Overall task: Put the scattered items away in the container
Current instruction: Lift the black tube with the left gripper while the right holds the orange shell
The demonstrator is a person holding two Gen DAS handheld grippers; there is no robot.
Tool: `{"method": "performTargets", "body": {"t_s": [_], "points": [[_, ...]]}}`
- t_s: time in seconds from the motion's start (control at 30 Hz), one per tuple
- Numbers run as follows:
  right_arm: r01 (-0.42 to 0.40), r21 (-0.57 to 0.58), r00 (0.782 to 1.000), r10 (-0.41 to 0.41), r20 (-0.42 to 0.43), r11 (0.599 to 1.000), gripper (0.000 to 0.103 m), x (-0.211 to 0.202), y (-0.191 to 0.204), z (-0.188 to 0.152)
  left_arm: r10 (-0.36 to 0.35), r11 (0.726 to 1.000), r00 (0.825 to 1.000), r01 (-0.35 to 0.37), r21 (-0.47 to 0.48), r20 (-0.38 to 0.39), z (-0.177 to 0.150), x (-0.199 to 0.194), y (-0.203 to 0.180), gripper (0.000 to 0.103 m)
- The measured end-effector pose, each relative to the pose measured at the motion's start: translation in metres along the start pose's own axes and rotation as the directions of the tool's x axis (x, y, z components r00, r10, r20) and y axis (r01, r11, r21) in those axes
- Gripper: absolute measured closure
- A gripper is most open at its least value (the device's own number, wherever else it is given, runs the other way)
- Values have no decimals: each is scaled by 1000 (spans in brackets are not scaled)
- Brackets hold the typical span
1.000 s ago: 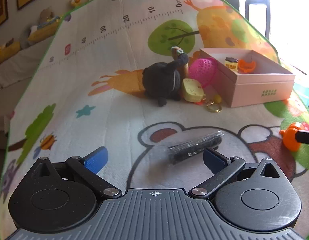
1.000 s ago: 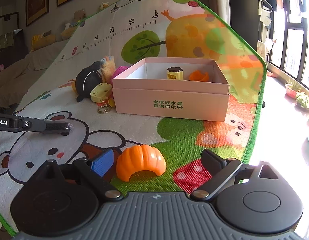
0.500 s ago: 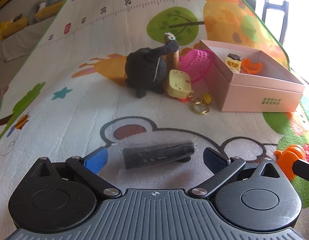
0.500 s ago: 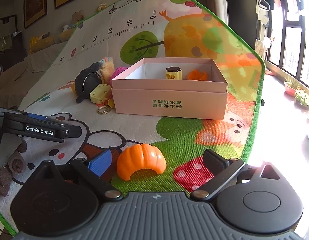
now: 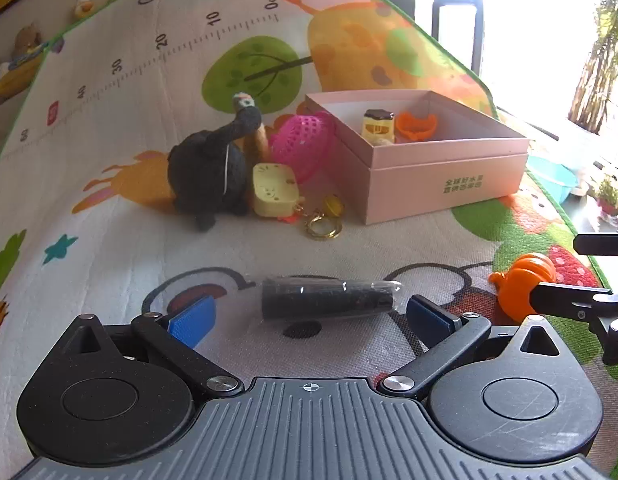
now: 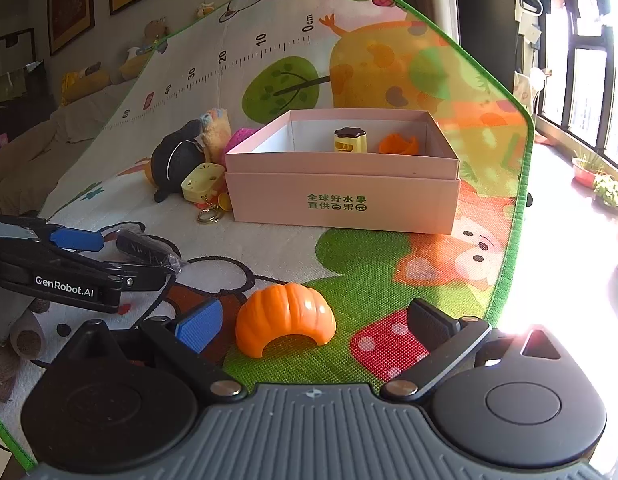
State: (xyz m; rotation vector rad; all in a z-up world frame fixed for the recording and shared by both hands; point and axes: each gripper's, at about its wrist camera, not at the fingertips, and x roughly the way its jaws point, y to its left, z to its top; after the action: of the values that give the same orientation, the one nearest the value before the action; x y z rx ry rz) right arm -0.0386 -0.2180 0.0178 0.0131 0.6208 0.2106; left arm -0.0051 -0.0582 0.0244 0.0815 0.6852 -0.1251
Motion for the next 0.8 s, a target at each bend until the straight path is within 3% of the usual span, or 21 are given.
{"method": "performTargets", "body": {"t_s": [0.17,0.27,0.37,0.43,0.57,0.67,0.8], "points": [[-12,-3,996,12,-92,1000,3,12,0,3,23,999,997,-25,-27,-68,0,12,-4,0],[-17,-41,993,13,-115,999,1,15,5,4,16,998,997,-19,-56,-69,-4,13,-1,0],[-30,-132,993,15,-118,991,11,15,13,4,12,998,998,-16,-61,-63,-5,13,-1,0],[-48,-180,993,28,-113,983,26,12,18,6,12,998,998,-16,-64,-61,-6,13,-1,0],[-67,-198,991,42,-130,978,30,16,22,12,8,998,998,-12,-67,-60,-5,13,-1,0],[-93,-180,988,68,-138,979,43,18,21,15,3,998,998,-7,-66,-59,-5,13,-1,0],[-79,-154,990,60,-124,985,43,15,21,15,-6,997,998,2,-71,-56,-6,13,1,0]]}}
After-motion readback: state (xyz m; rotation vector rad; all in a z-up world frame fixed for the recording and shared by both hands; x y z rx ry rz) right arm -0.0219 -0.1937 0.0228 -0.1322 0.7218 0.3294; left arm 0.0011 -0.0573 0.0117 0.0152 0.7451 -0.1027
